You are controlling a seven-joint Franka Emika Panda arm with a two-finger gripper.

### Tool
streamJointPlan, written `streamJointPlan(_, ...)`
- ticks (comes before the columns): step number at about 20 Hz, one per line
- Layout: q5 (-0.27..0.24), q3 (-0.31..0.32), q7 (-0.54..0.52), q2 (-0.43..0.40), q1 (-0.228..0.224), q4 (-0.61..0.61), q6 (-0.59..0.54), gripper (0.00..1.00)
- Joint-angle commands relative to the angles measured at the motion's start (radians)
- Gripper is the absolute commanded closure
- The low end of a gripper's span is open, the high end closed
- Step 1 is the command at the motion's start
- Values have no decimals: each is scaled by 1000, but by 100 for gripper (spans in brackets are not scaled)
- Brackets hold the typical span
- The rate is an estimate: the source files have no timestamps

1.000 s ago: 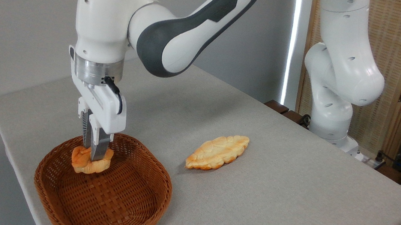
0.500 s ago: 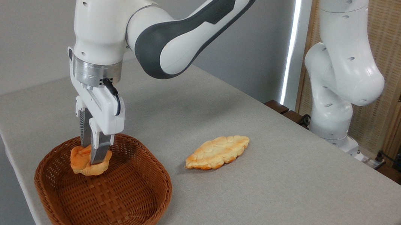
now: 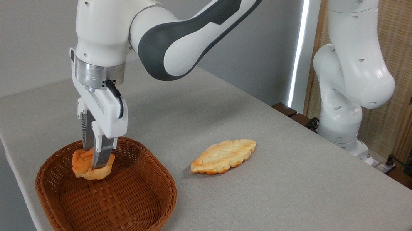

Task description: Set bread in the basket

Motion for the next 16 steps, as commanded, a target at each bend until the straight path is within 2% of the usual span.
streamJointPlan(1, -6, -2, 16, 1, 0, 7, -2, 0)
streamJointPlan(11, -7, -2, 3, -10, 2, 10, -11, 0)
streamJointPlan(15, -7, -1, 1, -66, 2, 10, -83, 0)
streamJointPlan(16, -7, 2, 1, -94, 2, 10, -136, 0)
